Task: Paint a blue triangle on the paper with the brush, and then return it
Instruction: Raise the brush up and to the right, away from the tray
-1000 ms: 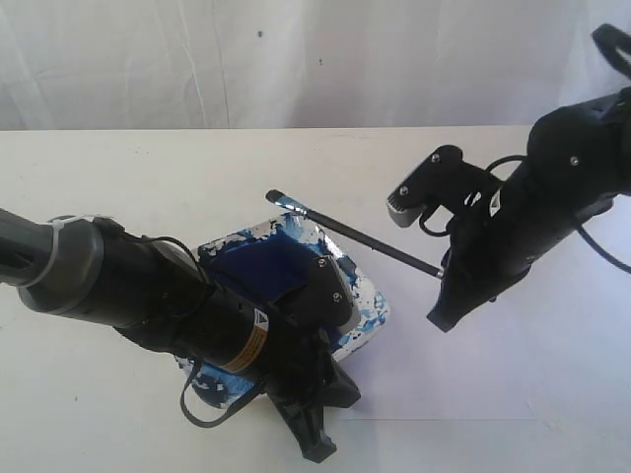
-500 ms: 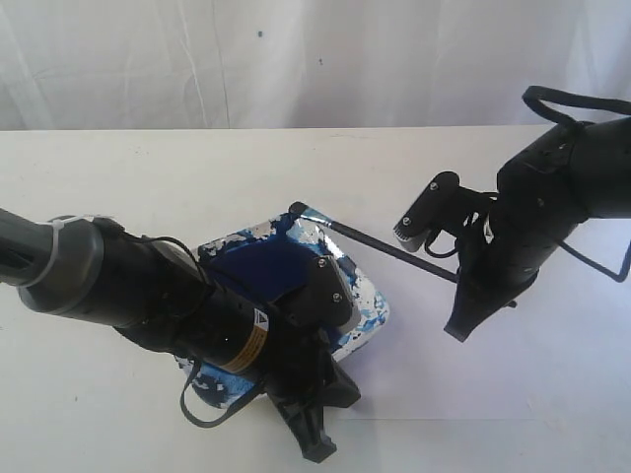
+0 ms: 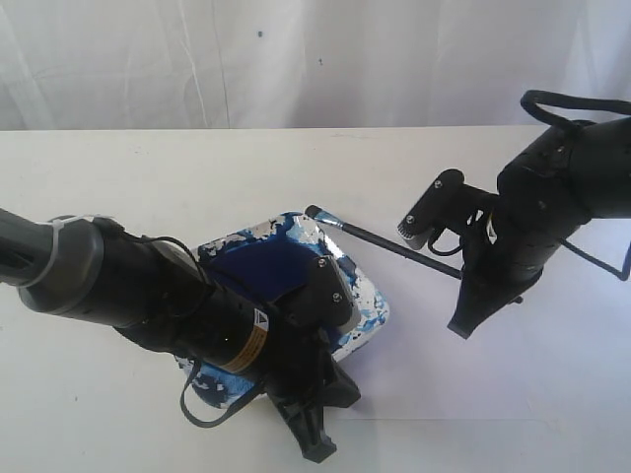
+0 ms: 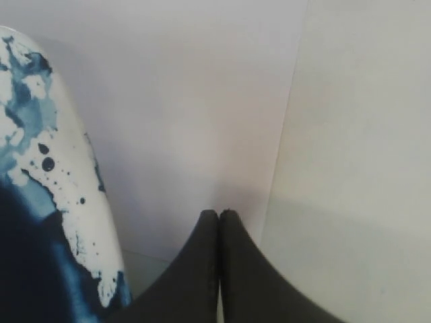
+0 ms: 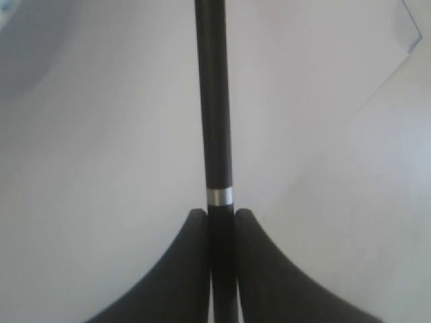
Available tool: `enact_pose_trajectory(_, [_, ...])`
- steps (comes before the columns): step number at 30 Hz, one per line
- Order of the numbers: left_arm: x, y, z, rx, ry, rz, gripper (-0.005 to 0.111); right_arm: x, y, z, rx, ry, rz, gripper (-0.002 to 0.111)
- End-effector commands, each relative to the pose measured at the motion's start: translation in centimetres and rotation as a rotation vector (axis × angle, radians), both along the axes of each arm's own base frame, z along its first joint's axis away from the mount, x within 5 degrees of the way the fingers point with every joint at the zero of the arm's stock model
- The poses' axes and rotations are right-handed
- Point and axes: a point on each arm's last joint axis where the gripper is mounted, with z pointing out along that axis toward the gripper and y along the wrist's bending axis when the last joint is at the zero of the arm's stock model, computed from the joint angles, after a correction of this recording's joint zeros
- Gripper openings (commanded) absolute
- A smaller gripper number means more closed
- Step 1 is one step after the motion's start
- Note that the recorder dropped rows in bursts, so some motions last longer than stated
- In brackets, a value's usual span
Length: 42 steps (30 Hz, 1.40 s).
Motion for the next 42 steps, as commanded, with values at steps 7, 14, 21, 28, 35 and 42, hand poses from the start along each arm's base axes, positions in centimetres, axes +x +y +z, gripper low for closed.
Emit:
enact_pose_trajectory(7, [-0.1,0.0,0.1,0.002,-0.002,0.004,0.000,-0.3,-0.2,2.5,0.054,-0.081,-0.007,0.000])
enact_pose_trajectory(14, [-0.1,0.0,0.1,0.002,-0.002,0.004,0.000,-1.8,-1.6,6.5,0.040,-0.161,-0.028,0.000])
enact_pose_trajectory(21, [-0.1,0.0,0.1,0.002,-0.002,0.004,0.000,-4.0,-4.1,9.5,-0.072,-0.160,-0.084,0.000])
enact_pose_trajectory(28, [-0.1,0.0,0.1,0.002,-0.002,0.004,0.000,-6.5,-5.7,12.5,-0.040,-0.201,-0.134,0.000])
enact_pose_trajectory(35, [0.0,0.0,0.1,0.003,-0.004,0.006,0.000,-9.5,-7.2,14.2,-0.033,-0.147,-0.156,0.000])
enact_pose_trajectory(42, [0.0,0.0,0.1,0.003,-0.004,0.006,0.000,-11.4,-7.5,14.0,-0.023,0.000,-0.141,0.000])
